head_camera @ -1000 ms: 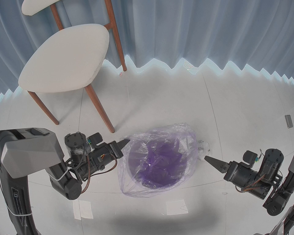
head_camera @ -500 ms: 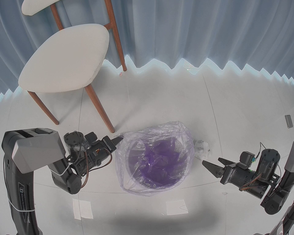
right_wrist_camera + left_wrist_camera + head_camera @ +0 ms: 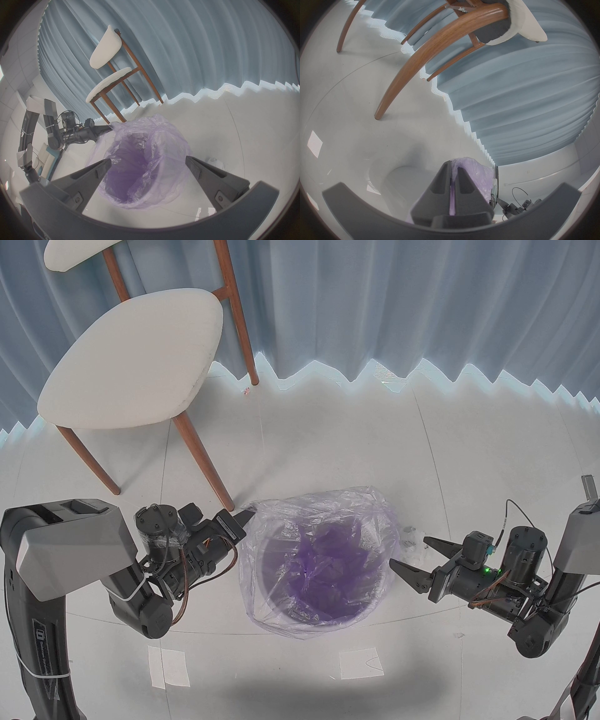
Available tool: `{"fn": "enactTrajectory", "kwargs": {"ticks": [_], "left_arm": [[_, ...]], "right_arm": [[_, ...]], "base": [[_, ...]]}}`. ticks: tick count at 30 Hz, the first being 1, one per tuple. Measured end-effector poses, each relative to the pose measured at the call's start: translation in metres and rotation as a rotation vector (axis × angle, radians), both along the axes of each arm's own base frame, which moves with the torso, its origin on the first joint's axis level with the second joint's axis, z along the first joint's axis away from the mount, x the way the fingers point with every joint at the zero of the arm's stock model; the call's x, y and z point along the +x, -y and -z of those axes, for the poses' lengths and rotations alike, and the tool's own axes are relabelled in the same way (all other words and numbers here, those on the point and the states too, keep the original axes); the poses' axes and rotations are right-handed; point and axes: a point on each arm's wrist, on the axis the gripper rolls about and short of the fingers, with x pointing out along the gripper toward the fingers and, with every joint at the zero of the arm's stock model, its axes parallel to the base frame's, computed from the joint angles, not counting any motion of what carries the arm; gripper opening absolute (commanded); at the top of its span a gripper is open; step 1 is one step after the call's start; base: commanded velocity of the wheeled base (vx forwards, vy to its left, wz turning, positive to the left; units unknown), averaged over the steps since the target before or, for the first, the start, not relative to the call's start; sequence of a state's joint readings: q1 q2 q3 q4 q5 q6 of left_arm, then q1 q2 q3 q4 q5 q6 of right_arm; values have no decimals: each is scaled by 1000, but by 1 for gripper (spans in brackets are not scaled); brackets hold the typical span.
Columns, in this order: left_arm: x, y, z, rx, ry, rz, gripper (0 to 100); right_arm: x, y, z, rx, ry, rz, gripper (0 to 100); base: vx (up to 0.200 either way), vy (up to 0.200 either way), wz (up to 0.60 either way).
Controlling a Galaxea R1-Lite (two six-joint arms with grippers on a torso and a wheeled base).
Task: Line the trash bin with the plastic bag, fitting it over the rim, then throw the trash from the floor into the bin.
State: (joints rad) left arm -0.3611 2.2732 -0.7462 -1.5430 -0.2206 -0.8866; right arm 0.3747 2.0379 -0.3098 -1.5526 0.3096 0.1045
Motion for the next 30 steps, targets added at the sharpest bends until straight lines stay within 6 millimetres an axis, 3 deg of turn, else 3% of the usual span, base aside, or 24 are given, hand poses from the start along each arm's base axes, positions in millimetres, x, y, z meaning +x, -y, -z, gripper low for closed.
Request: {"fn": "enactTrajectory", "kwargs": {"ticks": [13,22,23,30], "left_arm": [[-3,5,-2,9,10,11,0],[-4,7,0,13,7,18,0],[-5,7,0,14,5,19,0],[-4,7,5,18,-6,22,0]], "right_arm": [[39,-15,18,5,27,1,100],[69,-25,13,55,103,8,100],[72,-26,11,61,115,9,0],[91,-31,9,142,116,22,0]], "base": [[0,0,0],[0,0,0],[0,0,0],[0,0,0]]}}
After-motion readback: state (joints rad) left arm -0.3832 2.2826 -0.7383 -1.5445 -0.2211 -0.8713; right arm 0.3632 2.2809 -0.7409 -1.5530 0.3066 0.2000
